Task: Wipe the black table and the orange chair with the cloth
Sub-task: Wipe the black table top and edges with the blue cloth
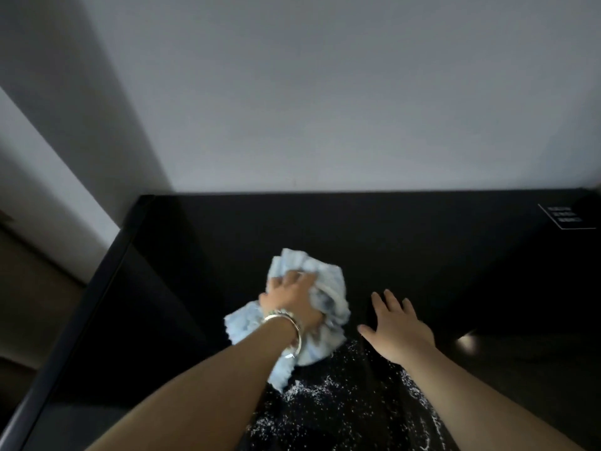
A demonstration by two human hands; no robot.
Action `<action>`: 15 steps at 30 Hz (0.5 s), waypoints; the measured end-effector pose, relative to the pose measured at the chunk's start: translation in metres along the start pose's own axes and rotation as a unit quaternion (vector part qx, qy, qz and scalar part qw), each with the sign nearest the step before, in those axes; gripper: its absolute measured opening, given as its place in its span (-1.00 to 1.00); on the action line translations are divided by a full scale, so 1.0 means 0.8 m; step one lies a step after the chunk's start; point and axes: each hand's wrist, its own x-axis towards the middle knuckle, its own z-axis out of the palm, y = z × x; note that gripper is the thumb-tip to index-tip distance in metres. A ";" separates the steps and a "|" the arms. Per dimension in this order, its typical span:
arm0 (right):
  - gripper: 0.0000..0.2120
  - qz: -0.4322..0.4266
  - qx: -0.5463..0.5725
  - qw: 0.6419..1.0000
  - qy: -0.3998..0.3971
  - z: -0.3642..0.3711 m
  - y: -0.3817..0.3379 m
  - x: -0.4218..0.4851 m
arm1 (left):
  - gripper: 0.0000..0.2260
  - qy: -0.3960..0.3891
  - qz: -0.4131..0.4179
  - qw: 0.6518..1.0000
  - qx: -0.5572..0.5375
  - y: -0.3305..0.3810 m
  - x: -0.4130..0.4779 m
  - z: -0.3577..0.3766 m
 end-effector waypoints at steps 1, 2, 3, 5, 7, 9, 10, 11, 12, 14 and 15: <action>-0.32 -0.010 -0.003 1.000 0.006 -0.001 0.003 -0.001 | -0.45 -0.031 0.033 0.999 -0.010 0.014 -0.003 0.003; -0.32 -0.027 -0.008 1.000 0.013 -0.003 0.007 -0.001 | -0.46 -0.059 0.043 0.996 -0.046 0.021 0.004 0.000; -0.34 -0.046 -0.016 0.999 0.022 -0.008 0.013 0.000 | -0.48 -0.072 0.032 0.993 -0.088 0.023 0.015 -0.007; -0.40 -0.072 -0.026 0.996 0.046 -0.018 0.030 0.005 | -0.48 -0.028 -0.035 0.988 -0.149 0.017 0.037 -0.027; -0.41 -0.048 -0.018 0.997 0.061 -0.025 0.055 0.013 | -0.46 0.045 -0.076 0.992 -0.094 -0.002 0.048 -0.045; -0.38 -0.016 -0.001 0.999 0.035 -0.024 0.074 0.018 | -0.43 0.067 -0.099 0.992 -0.038 -0.033 0.050 -0.051; -0.36 -0.016 0.002 1.000 0.017 -0.023 0.084 0.021 | -0.42 0.064 -0.119 0.990 -0.040 -0.046 0.058 -0.047; -0.35 -0.023 0.006 1.000 0.004 -0.022 0.091 0.022 | -0.40 0.060 -0.141 0.987 -0.050 -0.055 0.067 -0.043; -0.35 -0.031 0.011 0.999 -0.002 -0.021 0.095 0.023 | -0.36 0.058 -0.157 0.984 -0.060 -0.061 0.079 -0.035; -0.34 -0.042 0.014 0.999 -0.004 -0.020 0.096 0.026 | -0.31 0.055 -0.165 0.982 -0.078 -0.050 0.096 -0.027; -0.34 -0.044 0.009 0.999 -0.002 -0.021 0.095 0.026 | -0.31 0.054 -0.159 0.984 -0.065 -0.034 0.101 -0.023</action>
